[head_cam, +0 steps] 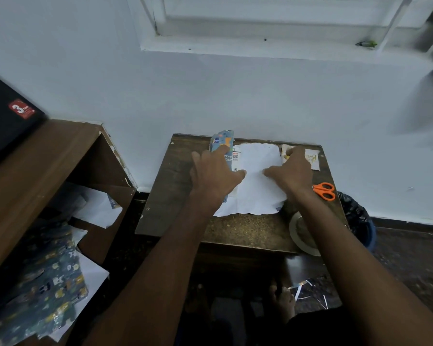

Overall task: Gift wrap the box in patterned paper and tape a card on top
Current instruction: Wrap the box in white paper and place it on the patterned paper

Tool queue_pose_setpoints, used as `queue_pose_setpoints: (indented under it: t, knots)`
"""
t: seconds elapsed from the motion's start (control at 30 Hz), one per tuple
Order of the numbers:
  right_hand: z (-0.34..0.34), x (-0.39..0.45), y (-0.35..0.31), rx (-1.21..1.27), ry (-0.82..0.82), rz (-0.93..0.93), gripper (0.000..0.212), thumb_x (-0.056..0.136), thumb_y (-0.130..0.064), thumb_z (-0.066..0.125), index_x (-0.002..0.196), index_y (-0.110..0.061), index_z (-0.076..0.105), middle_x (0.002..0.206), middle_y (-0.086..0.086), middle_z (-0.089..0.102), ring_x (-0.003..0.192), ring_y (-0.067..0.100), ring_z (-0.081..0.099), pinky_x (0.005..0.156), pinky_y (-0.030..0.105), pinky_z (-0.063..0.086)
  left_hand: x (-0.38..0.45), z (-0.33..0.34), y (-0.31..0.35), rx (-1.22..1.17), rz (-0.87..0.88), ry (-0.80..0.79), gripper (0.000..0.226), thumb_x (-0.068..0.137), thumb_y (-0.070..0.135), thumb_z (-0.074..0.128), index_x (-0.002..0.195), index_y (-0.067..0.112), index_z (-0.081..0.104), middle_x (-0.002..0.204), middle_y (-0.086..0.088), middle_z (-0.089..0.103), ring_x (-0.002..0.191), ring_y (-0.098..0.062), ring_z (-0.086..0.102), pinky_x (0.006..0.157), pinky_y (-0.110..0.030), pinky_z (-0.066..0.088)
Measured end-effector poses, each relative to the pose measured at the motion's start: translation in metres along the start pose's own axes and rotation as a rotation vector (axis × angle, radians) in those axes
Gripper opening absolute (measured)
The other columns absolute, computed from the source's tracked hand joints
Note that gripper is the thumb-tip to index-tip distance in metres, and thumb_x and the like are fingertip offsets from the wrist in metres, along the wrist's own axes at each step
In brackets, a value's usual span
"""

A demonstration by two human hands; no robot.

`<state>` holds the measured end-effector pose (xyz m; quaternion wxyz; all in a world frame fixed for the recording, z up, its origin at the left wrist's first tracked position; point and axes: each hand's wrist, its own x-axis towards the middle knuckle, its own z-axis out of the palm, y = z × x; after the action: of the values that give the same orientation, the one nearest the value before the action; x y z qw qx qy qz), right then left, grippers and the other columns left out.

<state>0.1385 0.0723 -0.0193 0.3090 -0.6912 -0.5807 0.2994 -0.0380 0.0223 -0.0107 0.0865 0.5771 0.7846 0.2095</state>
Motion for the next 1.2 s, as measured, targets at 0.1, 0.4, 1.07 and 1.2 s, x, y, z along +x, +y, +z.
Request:
queue_pose_setpoints:
  t: [0.1,0.4,1.07,1.2]
  knots:
    - [-0.002,0.000,-0.004,0.246,-0.083,0.100,0.056,0.078,-0.011,0.083,0.124,-0.011,0.051,0.113,0.003,0.059,0.104,0.024,0.061,0.082,0.042,0.055,-0.004,-0.001,0.003,0.085,-0.025,0.026,0.070,0.084,0.060,0.069,0.148,0.037,0.052,0.130,-0.007,0.063,0.124,-0.032,0.048,0.098,-0.041,0.040]
    - [-0.009,-0.004,-0.012,0.580,-0.312,0.155,0.036,0.079,0.008,0.076,0.105,-0.011,0.059,0.099,0.013,0.073,0.087,0.040,0.064,0.051,0.033,0.042,-0.006,-0.009,0.008,0.123,-0.017,0.087,0.053,0.087,0.047,0.071,0.136,0.028,0.063,0.119,-0.010,0.069,0.108,-0.032,0.067,0.076,-0.035,0.045]
    - [0.022,-0.023,-0.034,0.988,-0.507,0.140,0.020,0.100,-0.022,0.061,0.116,-0.011,0.060,0.081,0.006,0.071,0.066,0.016,0.063,0.064,0.029,0.049,0.003,-0.029,0.007,-0.363,0.025,-0.327,0.071,0.103,0.076,0.020,0.135,0.035,0.067,0.154,-0.011,0.055,0.144,-0.030,0.047,0.110,-0.045,0.034]
    - [0.021,-0.019,-0.030,0.991,-0.507,0.179,0.038,0.101,-0.011,0.058,0.137,-0.006,0.049,0.099,0.012,0.076,0.073,0.017,0.069,0.066,0.030,0.055,0.008,-0.032,-0.006,-0.624,-0.033,-0.414,0.031,0.094,0.050,0.070,0.068,0.035,0.075,0.078,0.017,0.074,0.091,-0.017,0.069,0.083,-0.034,0.047]
